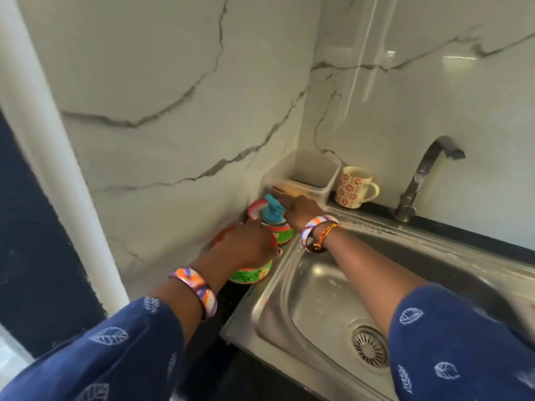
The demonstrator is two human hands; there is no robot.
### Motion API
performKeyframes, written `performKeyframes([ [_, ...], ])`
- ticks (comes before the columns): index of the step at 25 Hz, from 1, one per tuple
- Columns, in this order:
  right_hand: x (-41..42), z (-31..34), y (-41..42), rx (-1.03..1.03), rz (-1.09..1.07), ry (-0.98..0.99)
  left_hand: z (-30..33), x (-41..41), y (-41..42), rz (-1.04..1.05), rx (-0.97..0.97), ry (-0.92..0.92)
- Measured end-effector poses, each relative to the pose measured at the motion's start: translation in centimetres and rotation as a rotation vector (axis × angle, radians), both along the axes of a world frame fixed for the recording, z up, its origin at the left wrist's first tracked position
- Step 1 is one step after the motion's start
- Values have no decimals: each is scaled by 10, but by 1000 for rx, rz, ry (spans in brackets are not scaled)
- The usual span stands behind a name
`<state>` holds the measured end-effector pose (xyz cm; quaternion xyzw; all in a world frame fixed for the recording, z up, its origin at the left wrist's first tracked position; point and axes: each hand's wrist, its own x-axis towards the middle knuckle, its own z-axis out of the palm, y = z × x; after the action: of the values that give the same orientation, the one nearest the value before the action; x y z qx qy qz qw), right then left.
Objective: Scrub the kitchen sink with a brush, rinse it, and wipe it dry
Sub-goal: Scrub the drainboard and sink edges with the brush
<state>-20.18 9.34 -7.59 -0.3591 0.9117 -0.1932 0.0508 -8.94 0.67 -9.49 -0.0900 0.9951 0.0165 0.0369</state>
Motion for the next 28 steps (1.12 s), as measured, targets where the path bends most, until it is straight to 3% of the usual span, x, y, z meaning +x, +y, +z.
performKeyframes([
  [3,0,-10,2,-100,-6,-29,-4,4,-4,-30,10,29],
  [6,-6,5,4,-19,27,69,-5,0,-12,-5,26,10],
  [10,-6,42,3,-192,-53,129,0,-3,-12,31,53,-7],
  [14,8,10,7,-90,-20,132,5,1,-5,31,39,4],
  [19,19,16,62,-746,-224,-316,31,7,37,-99,-4,39],
  [23,20,44,164,-1043,-375,-656,49,-16,116,-291,16,89],
  [28,33,41,358,-1119,-732,-515,43,-45,252,-580,78,2],
])
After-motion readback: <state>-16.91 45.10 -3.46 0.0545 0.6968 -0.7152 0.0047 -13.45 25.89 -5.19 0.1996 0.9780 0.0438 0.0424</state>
